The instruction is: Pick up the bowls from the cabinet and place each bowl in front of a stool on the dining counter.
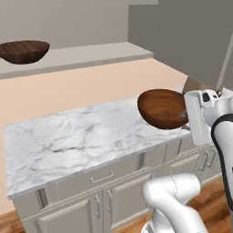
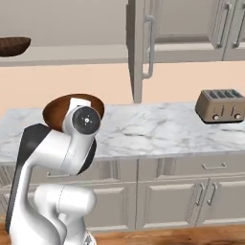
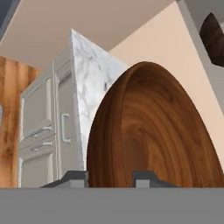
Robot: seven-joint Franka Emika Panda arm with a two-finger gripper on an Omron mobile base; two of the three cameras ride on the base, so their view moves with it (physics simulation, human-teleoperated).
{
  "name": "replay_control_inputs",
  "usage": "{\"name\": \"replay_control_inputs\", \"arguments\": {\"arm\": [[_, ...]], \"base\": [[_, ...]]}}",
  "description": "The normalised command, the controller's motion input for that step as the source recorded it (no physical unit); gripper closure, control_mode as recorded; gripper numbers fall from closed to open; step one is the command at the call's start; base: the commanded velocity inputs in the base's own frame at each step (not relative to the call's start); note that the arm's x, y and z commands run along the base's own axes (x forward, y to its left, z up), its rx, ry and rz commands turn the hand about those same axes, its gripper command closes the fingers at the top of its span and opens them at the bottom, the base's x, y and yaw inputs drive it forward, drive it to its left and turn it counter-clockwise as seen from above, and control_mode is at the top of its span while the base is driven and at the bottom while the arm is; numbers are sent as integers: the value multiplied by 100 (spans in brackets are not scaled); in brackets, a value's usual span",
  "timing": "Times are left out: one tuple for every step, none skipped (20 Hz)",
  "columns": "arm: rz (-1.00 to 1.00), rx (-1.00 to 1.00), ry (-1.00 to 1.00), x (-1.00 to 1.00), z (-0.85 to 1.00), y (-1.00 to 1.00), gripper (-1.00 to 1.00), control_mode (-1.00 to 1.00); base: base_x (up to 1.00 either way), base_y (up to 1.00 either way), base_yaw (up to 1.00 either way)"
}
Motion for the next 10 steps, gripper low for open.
{"name": "replay_control_inputs", "arguments": {"arm": [[0,0,0,0,0,0,100,100],[0,0,0,0,0,0,100,100],[0,0,0,0,0,0,100,100],[0,0,0,0,0,0,100,100],[0,0,0,0,0,0,100,100],[0,0,0,0,0,0,100,100],[0,0,0,0,0,0,100,100],[0,0,0,0,0,0,100,100],[0,0,0,0,0,0,100,100],[0,0,0,0,0,0,100,100]], "base": [[-55,0,-76],[-43,0,-84],[-31,0,-89],[-27,0,-91],[-24,0,-93],[-25,-6,-91],[-16,-15,-91],[0,-43,-94],[0,-46,-97],[0,-46,-97]]}}
